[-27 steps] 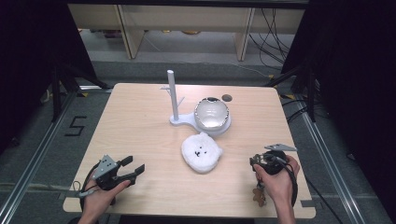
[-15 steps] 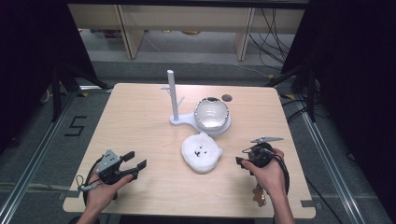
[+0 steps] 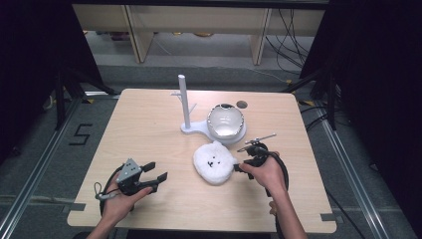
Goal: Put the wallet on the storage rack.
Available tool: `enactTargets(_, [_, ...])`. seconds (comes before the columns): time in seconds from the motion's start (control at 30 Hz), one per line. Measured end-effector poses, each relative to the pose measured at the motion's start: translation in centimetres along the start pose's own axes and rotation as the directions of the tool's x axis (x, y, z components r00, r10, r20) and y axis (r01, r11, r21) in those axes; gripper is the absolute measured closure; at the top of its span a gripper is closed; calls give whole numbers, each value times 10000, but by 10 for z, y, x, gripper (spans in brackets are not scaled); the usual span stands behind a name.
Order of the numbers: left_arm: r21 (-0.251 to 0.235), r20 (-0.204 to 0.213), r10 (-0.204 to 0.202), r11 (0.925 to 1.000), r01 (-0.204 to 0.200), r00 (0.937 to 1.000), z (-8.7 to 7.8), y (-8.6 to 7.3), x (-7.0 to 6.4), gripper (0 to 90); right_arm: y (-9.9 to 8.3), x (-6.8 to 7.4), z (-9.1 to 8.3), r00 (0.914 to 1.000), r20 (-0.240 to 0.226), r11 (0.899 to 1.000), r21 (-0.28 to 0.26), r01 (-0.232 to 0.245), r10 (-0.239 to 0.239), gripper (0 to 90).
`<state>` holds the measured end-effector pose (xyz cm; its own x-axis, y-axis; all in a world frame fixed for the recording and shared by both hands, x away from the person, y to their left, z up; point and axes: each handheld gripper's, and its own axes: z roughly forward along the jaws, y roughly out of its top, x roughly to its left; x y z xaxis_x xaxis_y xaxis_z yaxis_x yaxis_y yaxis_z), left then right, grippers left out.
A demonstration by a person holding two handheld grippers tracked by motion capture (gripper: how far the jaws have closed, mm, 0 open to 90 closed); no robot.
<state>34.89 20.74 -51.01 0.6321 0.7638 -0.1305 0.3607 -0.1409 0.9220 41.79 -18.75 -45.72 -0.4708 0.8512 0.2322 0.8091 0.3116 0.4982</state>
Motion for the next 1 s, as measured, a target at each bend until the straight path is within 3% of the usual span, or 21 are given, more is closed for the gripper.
enactTargets(0.1, [-40, -34, -70, 10000, 69, 10000, -2, 0, 1, 345, 9, 6, 6, 9994, -350, 9997, 225, -57, 65, 530])
enactTargets(0.27, [26, -99, -63, 10000, 63, 9999, -4, -1, 0, 345, 22, 10, 17, 9997, -228, 9986, 529, -17, 29, 504])
enactTargets(0.37, [27, -87, -129, 9999, 130, 9999, -4, -2, -1, 345, 28, 11, 22, 9994, -35, 9966, 744, -355, 358, 480])
enactTargets(0.43, [29, -72, -131, 9999, 131, 9999, -4, -3, -1, 345, 32, 9, 25, 9993, 156, 9972, 657, -349, 339, 458])
enactTargets(0.5, [23, -64, -143, 9999, 143, 9999, -4, -3, -1, 346, 35, 10, 28, 9958, 382, 9907, 1047, -872, 836, 439])
enactTargets(0.57, [34, -74, -153, 9999, 153, 9999, -4, -2, -1, 345, 37, 8, 33, 9952, 449, 9889, 1166, -916, 869, 435])
enactTargets(0.6, [53, -81, -153, 9999, 154, 9999, -4, -2, -1, 346, 38, 10, 35, 9929, 380, 9847, 1297, -1168, 1128, 435])
enactTargets(0.73, [71, -87, -144, 9999, 144, 9999, -4, -3, -1, 346, 38, 9, 45, 9939, 298, 9818, 1555, -1092, 1058, 440])
enactTargets(0.8, [45, -69, -144, 9999, 144, 9999, -5, -3, -1, 347, 38, 9, 47, 9953, -13, 9829, 1569, -959, 973, 447])
enactTargets(0.83, [46, -70, -135, 9999, 135, 9999, -5, -3, -1, 347, 38, 7, 48, 9964, 56, 9857, 1461, -842, 843, 454])
enactTargets(0.87, [67, -89, -127, 9999, 127, 9999, -5, -3, 0, 347, 38, 9, 48, 9937, 290, 9797, 1668, -1112, 1078, 469])
enactTargets(0.97, [88, -85, -139, 9999, 140, 9999, -5, -3, 0, 347, 39, 10, 49, 9956, 141, 9805, 1727, -941, 930, 527])
enactTargets(1.0, [55, -58, -156, 9999, 156, 9999, -5, -4, 0, 347, 39, 11, 50, 9958, -149, 9811, 1733, -861, 900, 550])
